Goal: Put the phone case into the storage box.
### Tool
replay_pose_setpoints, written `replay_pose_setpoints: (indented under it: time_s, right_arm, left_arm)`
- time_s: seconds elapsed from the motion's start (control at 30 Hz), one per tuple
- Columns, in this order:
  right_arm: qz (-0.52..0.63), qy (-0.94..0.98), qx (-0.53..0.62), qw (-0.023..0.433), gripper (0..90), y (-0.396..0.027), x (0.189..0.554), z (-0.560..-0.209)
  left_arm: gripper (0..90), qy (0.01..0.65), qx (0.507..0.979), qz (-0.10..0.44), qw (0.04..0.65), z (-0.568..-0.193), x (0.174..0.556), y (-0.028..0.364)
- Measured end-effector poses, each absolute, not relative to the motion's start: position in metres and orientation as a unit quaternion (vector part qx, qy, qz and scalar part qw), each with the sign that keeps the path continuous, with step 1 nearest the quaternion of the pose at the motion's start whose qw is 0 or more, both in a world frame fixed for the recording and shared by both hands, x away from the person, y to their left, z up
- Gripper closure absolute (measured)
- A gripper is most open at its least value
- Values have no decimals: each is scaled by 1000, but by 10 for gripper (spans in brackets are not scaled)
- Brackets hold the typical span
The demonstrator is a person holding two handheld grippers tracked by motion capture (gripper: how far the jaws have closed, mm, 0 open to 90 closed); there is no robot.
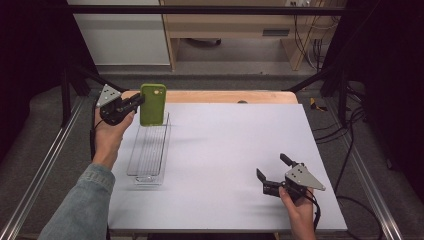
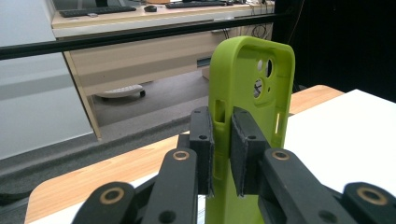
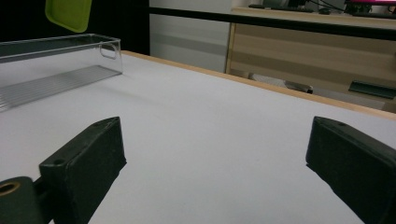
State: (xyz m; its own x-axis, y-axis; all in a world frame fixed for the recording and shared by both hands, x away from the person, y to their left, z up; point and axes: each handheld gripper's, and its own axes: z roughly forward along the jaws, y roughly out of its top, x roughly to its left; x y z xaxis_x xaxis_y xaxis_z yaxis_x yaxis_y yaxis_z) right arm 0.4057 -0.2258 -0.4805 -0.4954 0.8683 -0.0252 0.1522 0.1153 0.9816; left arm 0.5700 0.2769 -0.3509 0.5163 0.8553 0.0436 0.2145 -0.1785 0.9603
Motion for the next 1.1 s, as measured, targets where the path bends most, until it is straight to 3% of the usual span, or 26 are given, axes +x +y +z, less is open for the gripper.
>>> replay_pose_setpoints:
  time_s: [1.1]
  right_arm:
    - [546, 677, 370, 326, 46, -226, 407, -482]
  left_arm:
    - [798, 399, 704, 315, 496, -379, 595, 267]
